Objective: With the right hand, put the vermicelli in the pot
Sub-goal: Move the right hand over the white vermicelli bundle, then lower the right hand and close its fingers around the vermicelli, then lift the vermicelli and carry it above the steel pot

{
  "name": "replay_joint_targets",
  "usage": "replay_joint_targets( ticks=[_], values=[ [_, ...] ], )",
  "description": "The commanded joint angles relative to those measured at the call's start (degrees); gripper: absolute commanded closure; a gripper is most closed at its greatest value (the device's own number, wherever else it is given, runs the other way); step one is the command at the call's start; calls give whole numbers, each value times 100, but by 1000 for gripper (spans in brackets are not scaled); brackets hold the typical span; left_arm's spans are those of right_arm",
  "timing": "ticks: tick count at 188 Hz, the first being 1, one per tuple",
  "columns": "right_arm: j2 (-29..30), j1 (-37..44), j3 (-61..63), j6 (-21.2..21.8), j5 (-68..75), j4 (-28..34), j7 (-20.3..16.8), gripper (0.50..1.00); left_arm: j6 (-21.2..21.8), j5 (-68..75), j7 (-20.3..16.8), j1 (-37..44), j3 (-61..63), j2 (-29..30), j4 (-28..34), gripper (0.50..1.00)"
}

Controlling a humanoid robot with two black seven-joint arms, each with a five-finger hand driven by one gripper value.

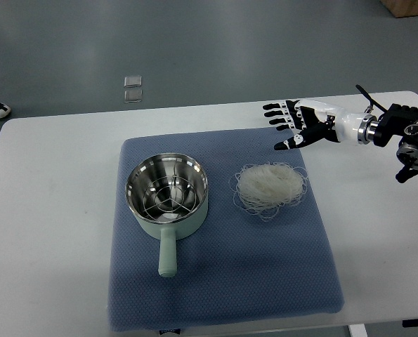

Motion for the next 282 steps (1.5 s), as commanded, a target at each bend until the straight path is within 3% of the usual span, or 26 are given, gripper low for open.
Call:
replay_joint_targets(
  ticks=[1, 75, 231, 239, 244, 261, 282],
  values=[
    [-25, 35, -25, 93, -760, 149, 330, 574, 0, -3, 0, 0, -6, 0, 7, 500],
    [-130, 255, -412, 137, -2475, 729, 436, 576, 0, -3, 0, 0, 3, 0, -2, 500],
    [142, 96, -1528, -1137, -3125, 747, 445, 595, 0, -3, 0, 0, 3, 0, -2, 500],
    [142, 105, -1537, -1190, -3125, 747, 445, 626, 0, -3, 0, 0, -6, 0, -2, 500],
    [142, 114, -1537, -1216, -3143, 747, 445, 679, 0, -3, 0, 0, 3, 0, -2, 500],
    [133, 140, -1537, -1216, -3143, 747, 454, 789, 0, -3, 0, 0, -6, 0, -2, 500],
    [133, 167, -1537, -1216, -3143, 747, 463, 985, 0, -3, 0, 0, -6, 0, -2, 500]
  ],
)
